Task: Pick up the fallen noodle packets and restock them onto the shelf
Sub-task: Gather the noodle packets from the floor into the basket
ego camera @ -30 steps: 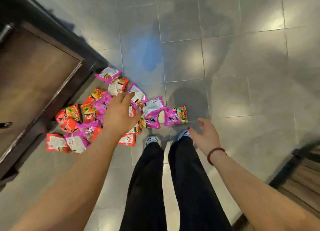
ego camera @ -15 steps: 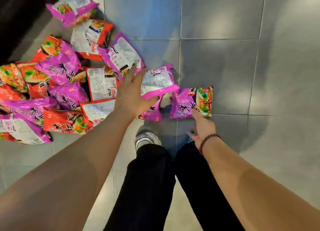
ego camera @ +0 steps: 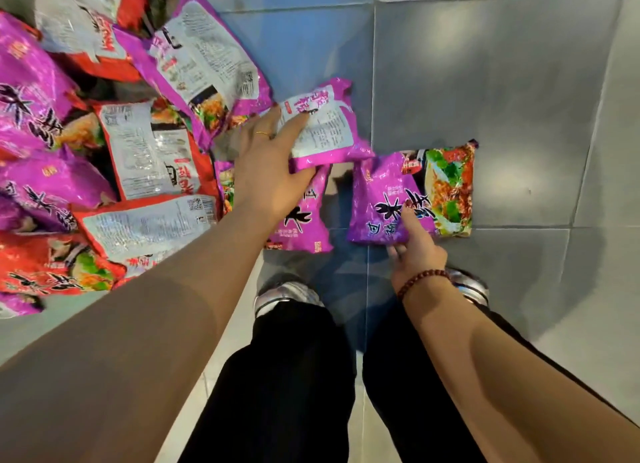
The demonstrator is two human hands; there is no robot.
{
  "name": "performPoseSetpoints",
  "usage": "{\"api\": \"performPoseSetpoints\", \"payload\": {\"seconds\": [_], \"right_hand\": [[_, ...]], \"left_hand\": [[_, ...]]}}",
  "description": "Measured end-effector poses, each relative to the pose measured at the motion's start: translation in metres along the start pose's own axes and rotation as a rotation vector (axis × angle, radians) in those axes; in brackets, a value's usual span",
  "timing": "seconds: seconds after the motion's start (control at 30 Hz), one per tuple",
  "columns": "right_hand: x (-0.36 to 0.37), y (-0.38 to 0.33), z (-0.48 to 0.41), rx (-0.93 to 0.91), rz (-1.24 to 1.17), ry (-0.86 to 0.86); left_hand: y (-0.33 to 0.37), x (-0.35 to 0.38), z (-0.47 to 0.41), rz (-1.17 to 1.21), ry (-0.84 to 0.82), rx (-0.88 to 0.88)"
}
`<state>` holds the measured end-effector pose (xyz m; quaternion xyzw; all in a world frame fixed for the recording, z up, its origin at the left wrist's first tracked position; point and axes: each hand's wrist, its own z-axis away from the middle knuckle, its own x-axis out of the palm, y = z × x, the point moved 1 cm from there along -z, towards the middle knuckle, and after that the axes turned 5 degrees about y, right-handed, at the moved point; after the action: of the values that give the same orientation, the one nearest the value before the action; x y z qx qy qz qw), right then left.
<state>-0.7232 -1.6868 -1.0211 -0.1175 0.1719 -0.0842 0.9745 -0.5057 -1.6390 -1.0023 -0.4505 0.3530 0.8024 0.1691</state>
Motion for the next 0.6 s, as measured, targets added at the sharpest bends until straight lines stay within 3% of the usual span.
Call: {"api": "performPoseSetpoints", "payload": {"seconds": [0.2,0.4,0.5,0.6], "right_hand": [[0.011,-0.020,0.029,-0.061,0.015,-0.109],[-0.001,-0.066,0.103,-0.179,0.036,-0.238],[-0.018,-0.097,0.161,-0.258,0.129,-0.330],[-0.040,-0.132,0.227,-0.375,0.246,-0.405]], "left_hand": [[0.012,-0.027,-0.002,0.380,0.101,-0.081],[0.059,-0.091,0.032,0.824,0.161,-0.383],[0.076,-0.135,0.059,1.102,0.164,-0.593],[0.097,-0.193,0.086,1.396,0.136,-0.675]]}}
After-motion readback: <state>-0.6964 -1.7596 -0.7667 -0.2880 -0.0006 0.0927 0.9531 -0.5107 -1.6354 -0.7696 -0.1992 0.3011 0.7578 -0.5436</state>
